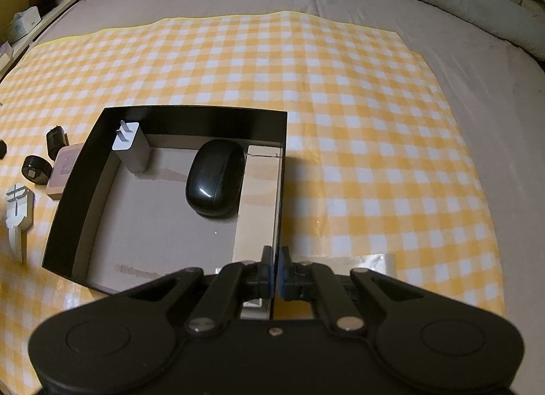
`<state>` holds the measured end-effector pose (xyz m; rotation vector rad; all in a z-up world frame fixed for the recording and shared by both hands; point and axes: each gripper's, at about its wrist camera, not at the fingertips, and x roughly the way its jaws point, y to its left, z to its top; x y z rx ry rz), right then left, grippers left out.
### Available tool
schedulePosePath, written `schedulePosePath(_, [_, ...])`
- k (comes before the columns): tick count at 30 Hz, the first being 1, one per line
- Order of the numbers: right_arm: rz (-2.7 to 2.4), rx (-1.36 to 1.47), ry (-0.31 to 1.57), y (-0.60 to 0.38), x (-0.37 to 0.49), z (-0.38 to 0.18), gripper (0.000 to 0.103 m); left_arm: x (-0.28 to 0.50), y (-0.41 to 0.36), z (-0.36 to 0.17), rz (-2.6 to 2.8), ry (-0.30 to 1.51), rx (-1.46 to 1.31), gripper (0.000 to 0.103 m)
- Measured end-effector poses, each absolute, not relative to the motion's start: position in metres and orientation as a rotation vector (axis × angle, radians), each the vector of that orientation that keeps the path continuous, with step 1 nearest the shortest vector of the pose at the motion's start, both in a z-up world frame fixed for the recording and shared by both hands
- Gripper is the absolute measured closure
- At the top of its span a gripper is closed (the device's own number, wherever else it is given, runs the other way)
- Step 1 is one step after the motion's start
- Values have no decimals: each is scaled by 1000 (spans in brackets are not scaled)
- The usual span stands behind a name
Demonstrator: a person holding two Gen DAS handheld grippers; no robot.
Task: Organize rigid objects
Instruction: 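Move the left tool to the black round puck and grasp it, then carry the black puck with the left gripper into the box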
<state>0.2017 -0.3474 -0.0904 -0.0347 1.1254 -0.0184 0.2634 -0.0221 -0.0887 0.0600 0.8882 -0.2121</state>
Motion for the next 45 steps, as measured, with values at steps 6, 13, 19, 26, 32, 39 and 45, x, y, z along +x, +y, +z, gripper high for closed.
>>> schedulePosePath(6, [-21, -32, 1127, -347, 204, -92, 100, 284, -15, -109, -195, 1003, 0, 5])
schedulePosePath(13, [-24, -35, 1131, -347, 207, -93, 100, 302, -5, -130, -158, 1120, -163, 26])
schedulePosePath(19, [-26, -28, 1137, -347, 209, -95, 100, 308, -1, -140, -116, 1140, -215, 40])
schedulePosePath(26, [-27, -29, 1137, -347, 209, -95, 100, 314, 2, -147, -95, 1151, -192, 53])
schedulePosePath(32, [-28, -34, 1139, -346, 210, -96, 100, 307, 6, -148, -105, 1148, -178, 53])
schedulePosePath(39, [-26, -38, 1140, -346, 210, -97, 100, 295, 2, -108, -143, 1034, -192, 53])
schedulePosePath(45, [-28, -40, 1140, -345, 210, -97, 99, 285, -25, -77, -273, 974, -221, 53])
